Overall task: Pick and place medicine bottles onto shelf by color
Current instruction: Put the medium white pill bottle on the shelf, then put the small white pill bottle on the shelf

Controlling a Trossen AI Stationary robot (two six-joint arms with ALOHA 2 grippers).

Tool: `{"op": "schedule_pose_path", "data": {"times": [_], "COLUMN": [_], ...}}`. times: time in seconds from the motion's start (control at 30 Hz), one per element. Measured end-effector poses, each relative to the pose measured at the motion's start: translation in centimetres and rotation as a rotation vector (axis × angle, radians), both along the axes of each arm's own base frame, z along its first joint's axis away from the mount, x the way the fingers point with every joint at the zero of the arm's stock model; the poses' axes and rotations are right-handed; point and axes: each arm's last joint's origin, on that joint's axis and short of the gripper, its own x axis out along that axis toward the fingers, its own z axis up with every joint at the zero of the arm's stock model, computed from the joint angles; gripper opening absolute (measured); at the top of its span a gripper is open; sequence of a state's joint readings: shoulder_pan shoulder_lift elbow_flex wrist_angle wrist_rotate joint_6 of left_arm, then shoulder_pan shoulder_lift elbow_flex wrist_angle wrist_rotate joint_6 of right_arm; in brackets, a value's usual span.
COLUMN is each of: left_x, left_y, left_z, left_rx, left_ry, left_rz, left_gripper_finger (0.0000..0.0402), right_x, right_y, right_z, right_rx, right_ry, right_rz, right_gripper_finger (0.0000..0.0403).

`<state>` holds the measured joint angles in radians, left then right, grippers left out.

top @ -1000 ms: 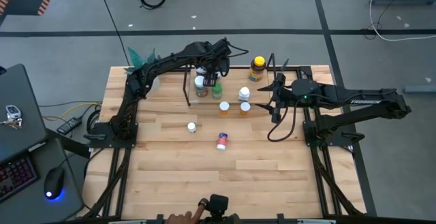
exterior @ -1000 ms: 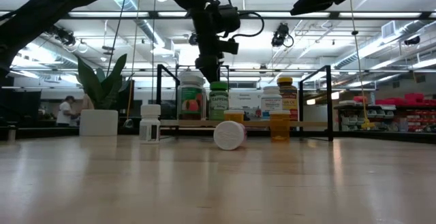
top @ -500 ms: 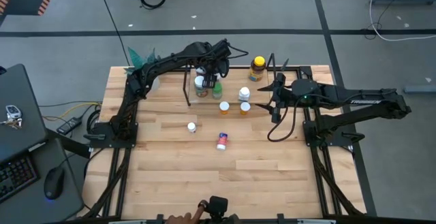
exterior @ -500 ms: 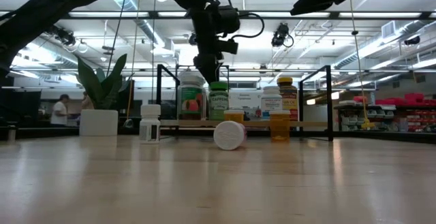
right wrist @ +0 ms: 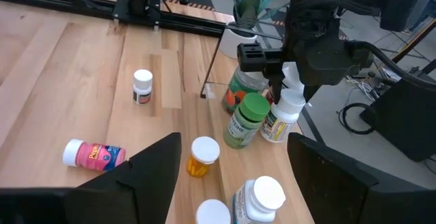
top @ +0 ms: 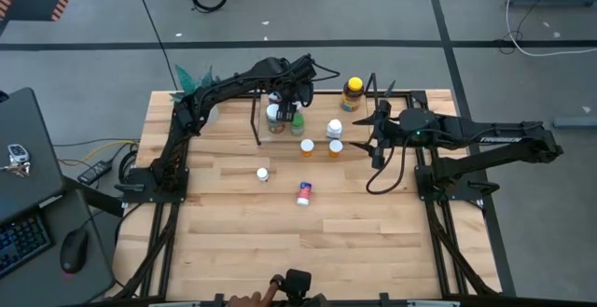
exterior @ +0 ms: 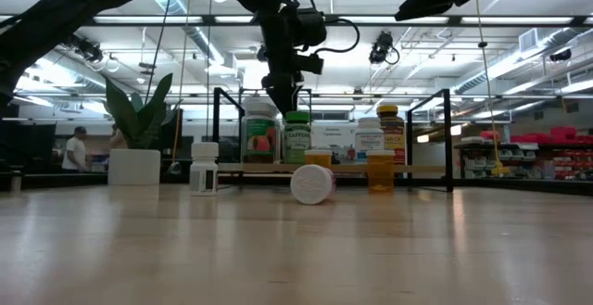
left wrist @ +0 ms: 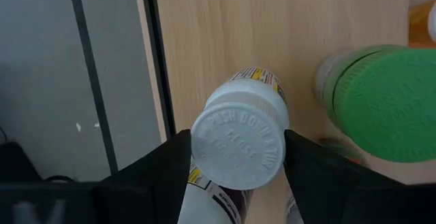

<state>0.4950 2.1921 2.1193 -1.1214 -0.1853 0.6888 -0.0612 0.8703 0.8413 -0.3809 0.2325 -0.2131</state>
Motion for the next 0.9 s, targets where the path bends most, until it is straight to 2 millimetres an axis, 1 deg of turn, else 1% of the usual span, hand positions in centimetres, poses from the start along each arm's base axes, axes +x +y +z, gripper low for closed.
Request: {"op": "schedule_pose_path", "data": {"times": [0.5,0.9], "left_x": [-0.05,-0.06], "left_y": [-0.01,-0.01], "left_z": [-0.02,-0.02], "left_rx": [-0.003,-0.003], "left_ry": [0.004,0.004], "left_rz": [0.005,0.005], "left_gripper_finger": [0.0226,0.0267], "right_x": [0.00,-0.01], "right_y": [0.00,0.00], "right_z": [0.00,0.00], "right_rx": [0.000,0.000], "right_ry": [0.000,0.000], "right_rz": [0.000,0.000], "right_gripper_finger": [0.0275,0.0275]}}
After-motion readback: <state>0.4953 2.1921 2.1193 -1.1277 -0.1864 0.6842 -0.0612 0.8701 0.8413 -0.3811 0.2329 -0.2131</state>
